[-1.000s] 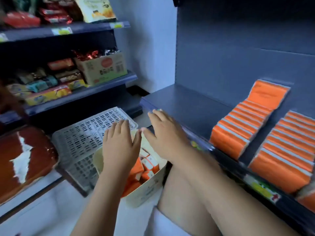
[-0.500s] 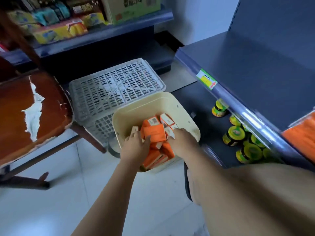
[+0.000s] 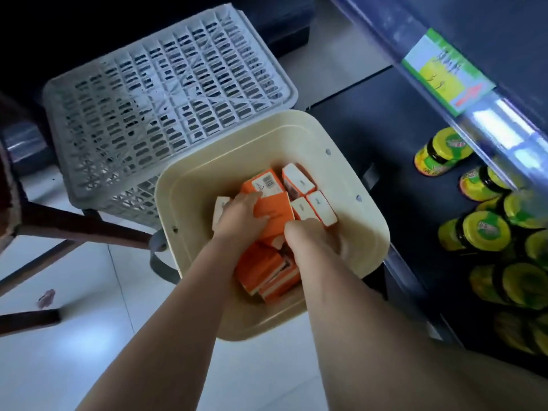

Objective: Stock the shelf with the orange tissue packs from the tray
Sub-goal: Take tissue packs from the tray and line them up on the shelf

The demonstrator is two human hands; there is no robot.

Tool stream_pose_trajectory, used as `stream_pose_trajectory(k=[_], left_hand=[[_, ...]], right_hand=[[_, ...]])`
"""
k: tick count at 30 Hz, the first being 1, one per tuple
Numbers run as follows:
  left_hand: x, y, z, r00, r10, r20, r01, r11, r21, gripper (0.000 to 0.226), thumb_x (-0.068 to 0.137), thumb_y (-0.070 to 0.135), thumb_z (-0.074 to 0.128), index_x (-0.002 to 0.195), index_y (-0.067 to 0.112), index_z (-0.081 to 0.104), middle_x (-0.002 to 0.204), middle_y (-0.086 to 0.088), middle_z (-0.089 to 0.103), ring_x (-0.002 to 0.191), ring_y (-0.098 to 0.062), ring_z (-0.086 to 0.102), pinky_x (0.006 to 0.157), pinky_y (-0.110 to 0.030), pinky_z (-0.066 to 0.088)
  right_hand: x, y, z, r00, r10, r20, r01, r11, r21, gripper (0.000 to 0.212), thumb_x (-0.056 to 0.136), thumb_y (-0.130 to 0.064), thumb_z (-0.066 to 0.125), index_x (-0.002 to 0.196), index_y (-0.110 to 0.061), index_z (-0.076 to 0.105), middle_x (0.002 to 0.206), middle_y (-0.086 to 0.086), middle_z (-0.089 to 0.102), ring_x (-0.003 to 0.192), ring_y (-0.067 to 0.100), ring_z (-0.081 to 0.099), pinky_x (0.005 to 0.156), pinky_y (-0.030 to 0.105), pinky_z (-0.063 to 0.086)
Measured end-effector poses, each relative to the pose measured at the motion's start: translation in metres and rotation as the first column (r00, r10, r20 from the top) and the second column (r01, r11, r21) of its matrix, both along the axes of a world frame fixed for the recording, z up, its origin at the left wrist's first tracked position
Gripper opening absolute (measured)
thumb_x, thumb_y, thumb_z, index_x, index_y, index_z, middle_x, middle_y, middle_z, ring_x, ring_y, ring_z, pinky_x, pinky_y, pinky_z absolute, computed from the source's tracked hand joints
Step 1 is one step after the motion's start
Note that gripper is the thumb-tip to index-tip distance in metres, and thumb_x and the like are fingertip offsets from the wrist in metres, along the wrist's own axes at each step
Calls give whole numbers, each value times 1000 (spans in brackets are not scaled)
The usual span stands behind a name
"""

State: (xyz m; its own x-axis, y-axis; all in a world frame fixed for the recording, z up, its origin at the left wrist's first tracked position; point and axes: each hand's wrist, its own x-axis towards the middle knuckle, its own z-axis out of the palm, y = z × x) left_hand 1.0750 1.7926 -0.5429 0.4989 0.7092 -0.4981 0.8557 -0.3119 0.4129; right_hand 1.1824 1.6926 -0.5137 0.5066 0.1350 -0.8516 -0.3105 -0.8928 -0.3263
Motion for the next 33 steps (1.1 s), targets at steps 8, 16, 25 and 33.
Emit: stream_pose_trajectory(k=[8,16,25,33], left_hand=[[-8,3,-15,995,91,-32,-92,995,-30,45,80,38,79,118,23,61,118,-10,66,113,-33,61,92,-41,52],[-20,-4,13,947,274,168,-262,961,-93,63,77,33,83,131,27,51,111,0,62,102,-24,63,88,-44,56],[-50,-26,91,585,671,455,-469,738,-485,26,90,9,71,101,19,50,101,-13,66,84,-30,72,73,-60,63],[-49,-68,200,602,445,663,-185,886,-426,59,79,12,82,126,35,55,108,-6,76,95,-31,76,68,-51,64]], right_hand=[[-17,-21,-39,870,340,356,-266,933,-242,56,83,-37,72,130,-20,50,136,13,47,124,35,47,107,51,45],[-8,-24,-43,888,272,372,-185,950,-252,38,90,-39,66,118,-13,65,126,14,59,114,32,58,100,47,54],[28,-34,43,976,-60,210,-17,937,348,20,93,-34,61,93,-15,65,72,-3,59,71,21,58,68,28,43],[50,-93,175,955,-165,248,-51,730,681,21,88,-30,72,87,-10,65,72,-2,61,64,10,55,53,19,43]])
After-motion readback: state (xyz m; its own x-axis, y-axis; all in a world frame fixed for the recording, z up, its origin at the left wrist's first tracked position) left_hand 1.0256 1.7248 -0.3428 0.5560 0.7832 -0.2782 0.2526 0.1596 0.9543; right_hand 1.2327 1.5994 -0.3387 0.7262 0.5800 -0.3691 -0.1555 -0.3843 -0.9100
